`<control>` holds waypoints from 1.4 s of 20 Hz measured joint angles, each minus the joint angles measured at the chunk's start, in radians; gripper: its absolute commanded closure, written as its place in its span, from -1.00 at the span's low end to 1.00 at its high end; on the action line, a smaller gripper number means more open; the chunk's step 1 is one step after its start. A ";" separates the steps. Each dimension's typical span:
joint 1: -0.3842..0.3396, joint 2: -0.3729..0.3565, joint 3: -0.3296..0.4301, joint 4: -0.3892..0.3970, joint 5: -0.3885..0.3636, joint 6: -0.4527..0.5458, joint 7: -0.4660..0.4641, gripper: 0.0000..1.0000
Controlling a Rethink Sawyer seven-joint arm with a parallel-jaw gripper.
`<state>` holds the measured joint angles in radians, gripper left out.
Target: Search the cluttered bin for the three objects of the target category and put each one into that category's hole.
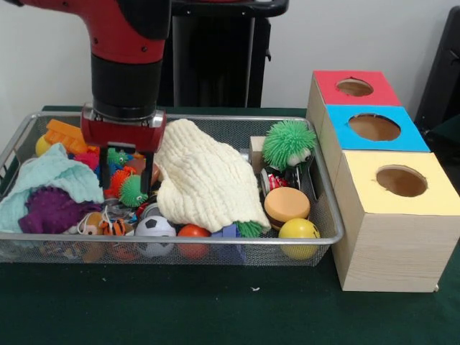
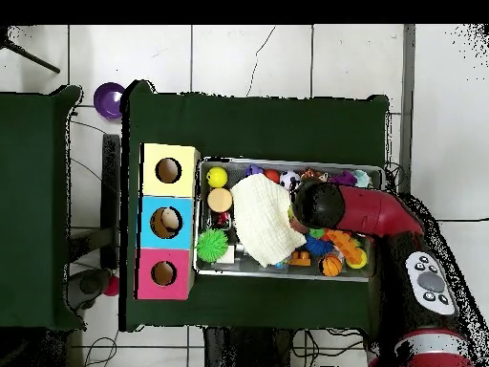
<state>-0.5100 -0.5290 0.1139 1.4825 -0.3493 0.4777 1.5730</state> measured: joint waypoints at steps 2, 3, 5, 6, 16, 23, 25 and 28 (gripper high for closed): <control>0.000 0.021 0.000 -0.011 -0.014 -0.021 0.000 -1.00; 0.000 0.031 0.000 -0.017 -0.020 -0.029 0.000 -1.00; 0.001 0.052 0.000 -0.030 -0.032 -0.044 0.000 -1.00; 0.001 0.057 0.000 -0.033 -0.035 -0.046 0.000 -1.00; 0.002 0.092 -0.001 -0.058 -0.085 -0.051 0.000 -1.00; 0.010 0.095 -0.001 -0.083 -0.121 -0.027 0.000 -1.00; 0.016 0.095 -0.001 -0.092 -0.131 -0.012 0.000 -1.00; 0.021 0.096 -0.001 -0.101 -0.139 0.006 0.000 -1.00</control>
<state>-0.4891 -0.4327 0.1129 1.3818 -0.4886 0.4834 1.5730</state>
